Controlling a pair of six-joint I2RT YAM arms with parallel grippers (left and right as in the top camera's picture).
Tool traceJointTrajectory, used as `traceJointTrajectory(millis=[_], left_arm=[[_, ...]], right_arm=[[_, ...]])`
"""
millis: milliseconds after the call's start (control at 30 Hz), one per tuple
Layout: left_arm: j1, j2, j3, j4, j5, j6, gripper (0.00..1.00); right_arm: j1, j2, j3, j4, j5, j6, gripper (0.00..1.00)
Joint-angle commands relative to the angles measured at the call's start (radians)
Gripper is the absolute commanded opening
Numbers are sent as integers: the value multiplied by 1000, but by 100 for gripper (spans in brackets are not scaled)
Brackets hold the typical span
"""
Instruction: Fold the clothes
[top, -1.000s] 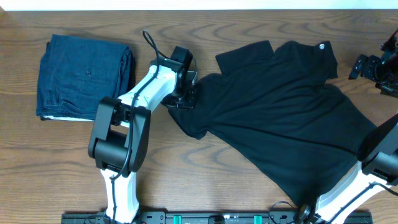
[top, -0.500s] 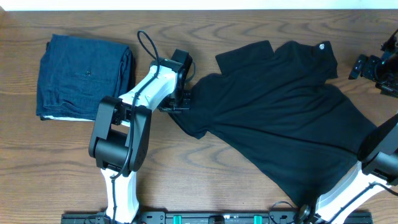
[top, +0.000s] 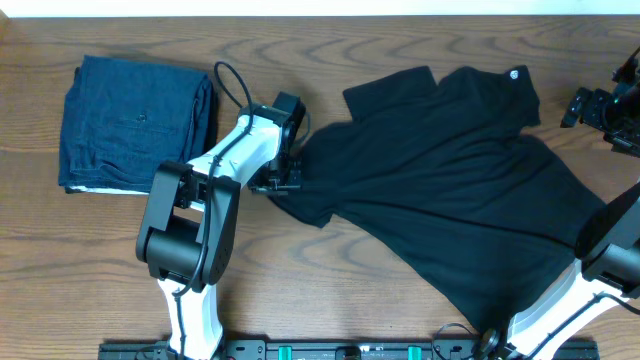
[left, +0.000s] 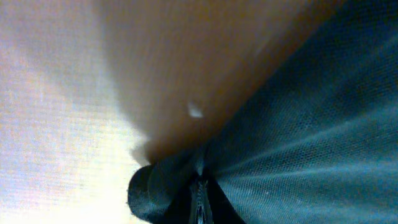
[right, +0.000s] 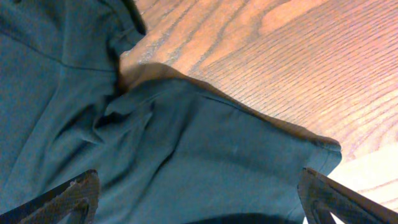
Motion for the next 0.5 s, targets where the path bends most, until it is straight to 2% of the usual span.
traceJointTrajectory(millis=[0, 233, 467], left_arm=[[4, 50, -54, -63, -30, -32, 6], [4, 50, -54, -193, -29, -70, 6], [5, -9, 10, -235, -30, -63, 6]], right_arm=[[-5, 4, 4, 0, 6, 6, 99], [-5, 4, 4, 0, 6, 6, 99], [-5, 4, 4, 0, 6, 6, 99]])
